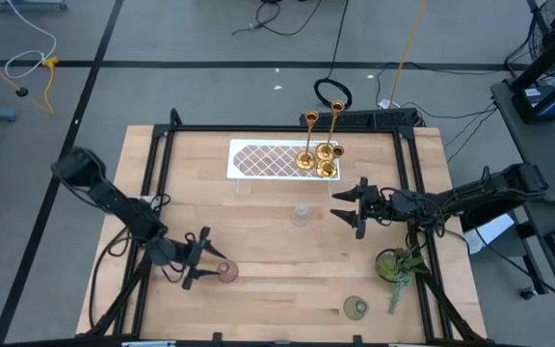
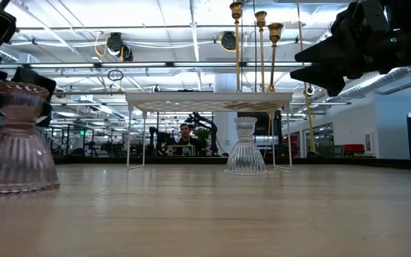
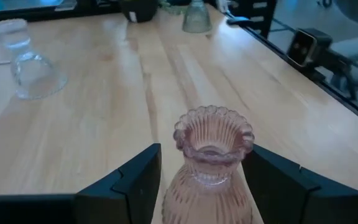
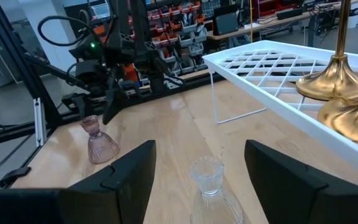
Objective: Pick & Place candle stick holders
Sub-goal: Put the purple glass candle holder on the shelf
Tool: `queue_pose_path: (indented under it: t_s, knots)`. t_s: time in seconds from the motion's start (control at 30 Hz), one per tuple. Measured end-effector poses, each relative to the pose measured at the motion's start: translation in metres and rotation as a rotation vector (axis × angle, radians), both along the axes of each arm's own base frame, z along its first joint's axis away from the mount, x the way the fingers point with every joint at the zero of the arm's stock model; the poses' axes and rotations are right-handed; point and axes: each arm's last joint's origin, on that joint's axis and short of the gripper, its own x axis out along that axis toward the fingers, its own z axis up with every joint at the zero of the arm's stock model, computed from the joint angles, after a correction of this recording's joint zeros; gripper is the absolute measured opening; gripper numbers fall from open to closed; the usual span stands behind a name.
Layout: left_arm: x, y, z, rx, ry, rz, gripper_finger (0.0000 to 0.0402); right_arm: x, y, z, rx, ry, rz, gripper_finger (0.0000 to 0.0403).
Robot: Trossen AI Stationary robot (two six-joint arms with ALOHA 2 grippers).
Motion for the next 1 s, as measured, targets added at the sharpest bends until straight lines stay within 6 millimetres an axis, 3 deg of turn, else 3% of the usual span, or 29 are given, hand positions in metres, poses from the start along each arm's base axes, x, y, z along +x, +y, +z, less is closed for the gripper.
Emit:
queue_pose_path:
  t_s: [0.5,1.0]
  knots:
    - [0.031,-0.002,-0.004,0.003,-0.005,0.091,0.0225,0.0,0.0,0.0,-0.03,0.008,0.001,0.0238]
    - [0.032,-0.002,-0.004,-0.048,0.021,0.098,0.0225,0.0,0.0,-0.001,-0.036,0.02,0.002,0.0238]
